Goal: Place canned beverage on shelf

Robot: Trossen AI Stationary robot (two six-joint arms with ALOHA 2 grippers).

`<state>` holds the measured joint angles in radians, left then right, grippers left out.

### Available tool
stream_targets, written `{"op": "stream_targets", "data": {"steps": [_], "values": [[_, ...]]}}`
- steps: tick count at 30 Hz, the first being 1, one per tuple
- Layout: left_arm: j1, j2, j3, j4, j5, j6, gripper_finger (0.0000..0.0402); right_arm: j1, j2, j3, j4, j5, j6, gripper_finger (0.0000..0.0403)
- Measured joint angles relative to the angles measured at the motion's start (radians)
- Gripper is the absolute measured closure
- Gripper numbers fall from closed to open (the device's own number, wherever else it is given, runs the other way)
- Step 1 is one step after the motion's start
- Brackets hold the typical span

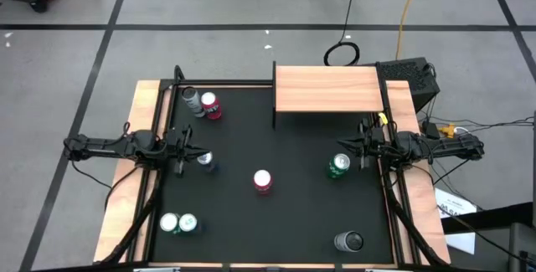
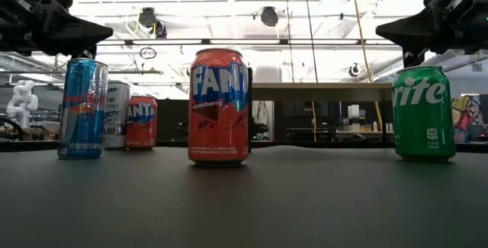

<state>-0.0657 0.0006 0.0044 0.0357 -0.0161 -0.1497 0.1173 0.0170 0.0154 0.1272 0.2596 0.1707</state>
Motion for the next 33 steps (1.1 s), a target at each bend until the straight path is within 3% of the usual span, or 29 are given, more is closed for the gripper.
{"op": "stream_targets", "data": {"steps": [25, 29, 33], "values": [[0.0, 0.0, 0.0, 0.0, 0.0, 0.0, 0.0391, 0.0, 0.0, 0.0, 0.028, 0.0, 0.001, 0.0403], [0.0, 0.0, 0.0, 0.0, -0.001, 0.001, 0.0391, 0.0, 0.0, 0.0, 0.155, 0.014, 0.132, 0.0403], [0.001, 0.0, 0.0, 0.017, -0.177, 0.117, 0.0391, 0.0, 0.0, 0.0, 0.28, 0.029, 0.276, 0.0403]]}}
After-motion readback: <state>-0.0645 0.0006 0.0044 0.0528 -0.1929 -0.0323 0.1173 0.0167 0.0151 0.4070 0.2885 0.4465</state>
